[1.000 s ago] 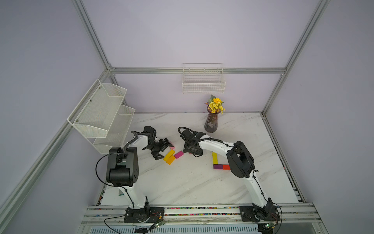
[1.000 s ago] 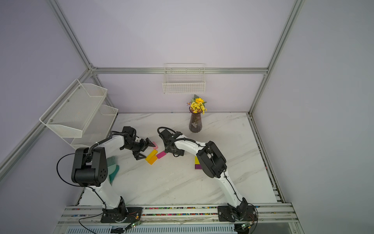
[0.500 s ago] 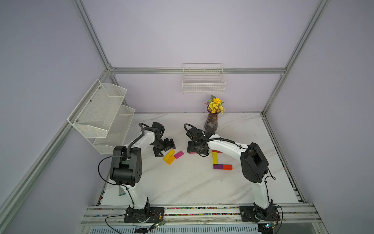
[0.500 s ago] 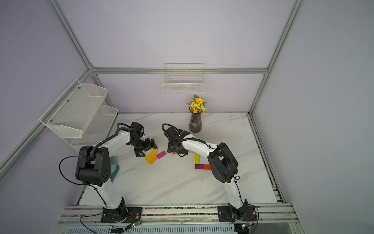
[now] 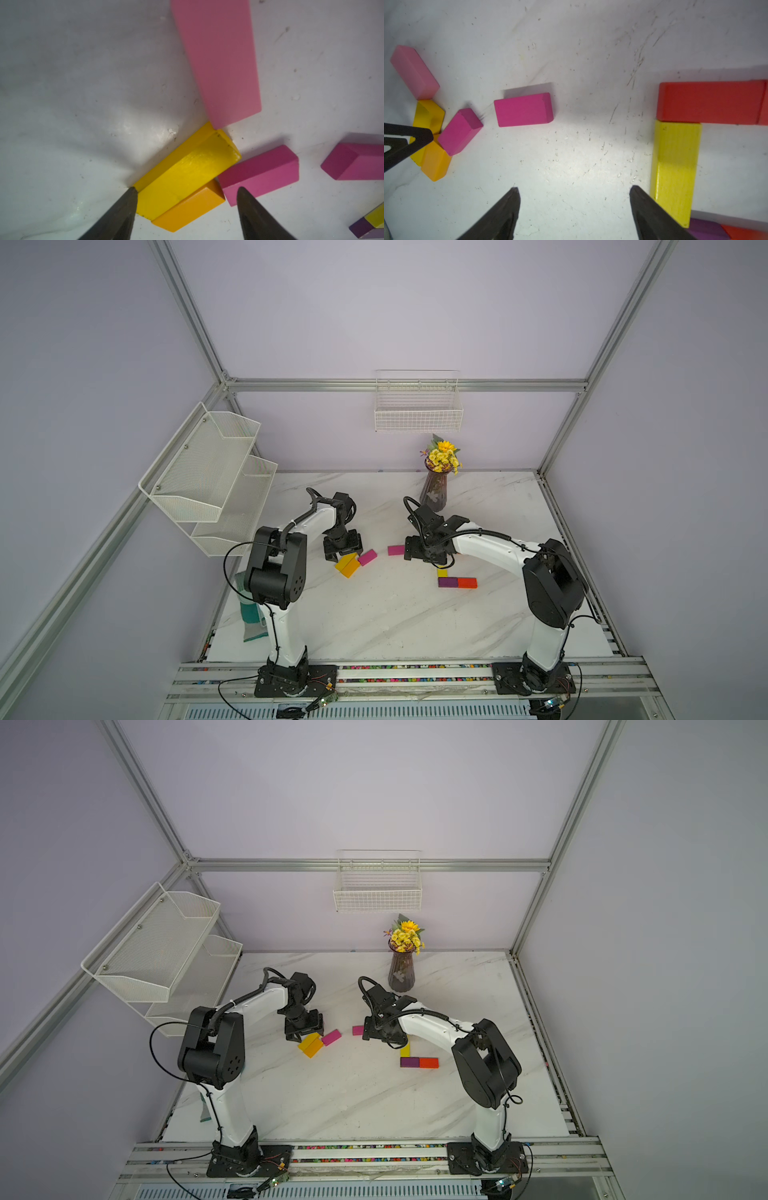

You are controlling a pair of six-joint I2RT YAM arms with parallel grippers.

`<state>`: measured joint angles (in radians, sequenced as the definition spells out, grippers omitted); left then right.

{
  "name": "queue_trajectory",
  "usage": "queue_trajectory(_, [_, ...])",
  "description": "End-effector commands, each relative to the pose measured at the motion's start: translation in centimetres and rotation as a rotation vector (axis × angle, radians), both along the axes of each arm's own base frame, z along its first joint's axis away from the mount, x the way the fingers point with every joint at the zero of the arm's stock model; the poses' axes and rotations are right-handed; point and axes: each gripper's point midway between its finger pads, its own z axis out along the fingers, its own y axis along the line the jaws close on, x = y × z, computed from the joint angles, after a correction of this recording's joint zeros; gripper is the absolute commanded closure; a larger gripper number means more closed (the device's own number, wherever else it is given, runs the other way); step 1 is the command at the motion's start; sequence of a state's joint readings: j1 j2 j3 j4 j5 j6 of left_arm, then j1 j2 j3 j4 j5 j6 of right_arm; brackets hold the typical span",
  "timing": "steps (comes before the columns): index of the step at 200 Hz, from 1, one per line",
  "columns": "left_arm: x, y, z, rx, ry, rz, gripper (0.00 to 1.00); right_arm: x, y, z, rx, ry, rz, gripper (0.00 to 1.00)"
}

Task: Assemble the letter c with building blocks
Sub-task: Adjust the building block at the center of the board.

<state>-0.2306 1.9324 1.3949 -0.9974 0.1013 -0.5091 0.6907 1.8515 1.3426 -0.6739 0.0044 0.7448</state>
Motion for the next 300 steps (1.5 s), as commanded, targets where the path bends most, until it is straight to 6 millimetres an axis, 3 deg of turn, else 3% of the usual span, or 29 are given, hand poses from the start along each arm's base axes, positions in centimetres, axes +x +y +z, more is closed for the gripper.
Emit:
queue_trajectory(1, [0.4, 0.5, 0.3, 0.043, -0.007, 0.005, 0.3, 0.0, 0.5, 0.9, 0.054, -0.024, 0.025, 0.15])
queue_trajectory(57, [0.7, 0.8, 0.1, 0.075, 0.002, 0.013, 0.34, 0.6, 1.3, 1.1, 0.099, -0.034, 0.038, 0.15])
queue_trajectory(92, [1.2, 1.7, 0.3, 0.129, 0.0, 0.005, 0.35, 1.6, 3.2, 1.5, 0.165, -0.046, 0.063, 0.16])
queue_trajectory(135, [1.4, 1.9, -0.3, 0.146, 0.016, 0.005, 0.41, 2.8, 4.0, 1.7, 0.188, -0.055, 0.06, 0.16])
queue_trajectory(207, [1.3, 1.9, -0.4, 0.134, 0.009, 0.022, 0.4, 4.3, 5.2, 1.2, 0.226, -0.039, 0.063, 0.16])
queue_trajectory(232, [1.8, 2.3, 1.0, 0.13, -0.028, 0.067, 0.34, 4.4, 5.4, 1.2, 0.227, -0.039, 0.07, 0.16])
queue_trajectory(262, [2.8, 2.3, 4.3, 0.101, -0.12, 0.143, 0.26, 4.5, 5.5, 1.8, 0.233, -0.048, 0.077, 0.16])
queue_trajectory(300, [3.8, -0.5, 8.0, -0.069, -0.209, 0.205, 0.22, 4.2, 5.1, 2.8, 0.232, -0.067, 0.08, 0.17])
